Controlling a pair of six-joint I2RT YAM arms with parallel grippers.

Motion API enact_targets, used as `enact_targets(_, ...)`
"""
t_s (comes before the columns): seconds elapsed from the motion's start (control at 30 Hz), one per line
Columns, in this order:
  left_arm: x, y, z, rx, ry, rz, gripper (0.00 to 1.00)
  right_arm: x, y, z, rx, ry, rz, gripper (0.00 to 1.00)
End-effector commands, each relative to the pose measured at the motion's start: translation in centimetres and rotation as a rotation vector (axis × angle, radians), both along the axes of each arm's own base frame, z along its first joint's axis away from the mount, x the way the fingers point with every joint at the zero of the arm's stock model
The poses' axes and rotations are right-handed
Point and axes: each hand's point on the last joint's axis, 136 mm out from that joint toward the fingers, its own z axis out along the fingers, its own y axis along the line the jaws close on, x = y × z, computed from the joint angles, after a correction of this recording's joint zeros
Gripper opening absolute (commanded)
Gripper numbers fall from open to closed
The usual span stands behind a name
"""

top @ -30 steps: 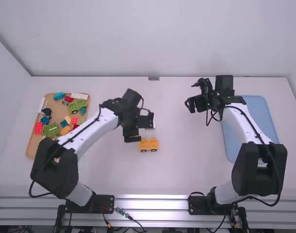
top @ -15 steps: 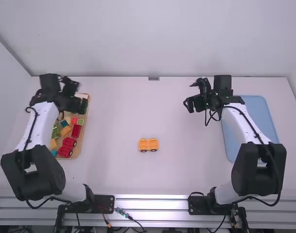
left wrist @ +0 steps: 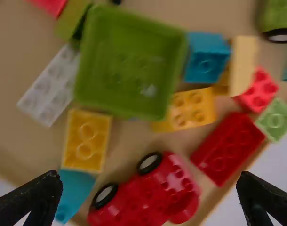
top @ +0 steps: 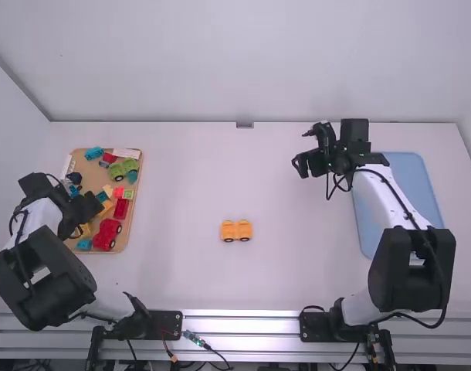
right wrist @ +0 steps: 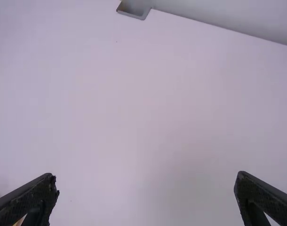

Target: Assemble lego blocks to make yellow taxi

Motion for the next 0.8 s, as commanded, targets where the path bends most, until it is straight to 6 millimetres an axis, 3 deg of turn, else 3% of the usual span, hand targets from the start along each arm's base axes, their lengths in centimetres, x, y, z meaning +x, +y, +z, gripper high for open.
enact_targets(0.0,-2.3,1.0,-1.1,-0.034,0.05,0.131,0.99,0.6,0.5,1.5,0.004,-0.04,0.016,0.99)
enact_targets(0.17,-3.3,1.6,-1.1,-0.024,0.065,0.052,0.98,0.6,0.7,1.6,0.003,-0.042,0.022,0.99)
enact_targets(0.33,-2.3,1.2,-2.4,-0.035,0.11,-0.06,0.95,0.4,1.4,1.6,0.003,-0.043,0.038,0.99)
enact_targets(0.47,-2.2,2.0,-3.6,-0.065,0.215,-0.057,0.99,0.5,2.0,1.7,0.004,-0.053,0.051,0.99)
enact_targets(0.53,-2.3,2.9,-4.5,-0.082,0.282,-0.03,0.93,0.6,1.9,1.8,0.005,-0.058,0.049,0.99)
enact_targets(0.63,-1.7,3.4,-5.4,-0.103,0.297,-0.024,0.94,0.6,1.9,1.8,0.004,-0.057,0.049,1.0)
enact_targets(0.77,-1.5,3.6,-6.3,-0.108,0.305,-0.05,0.75,0.6,1.9,1.8,0.006,-0.058,0.046,1.0)
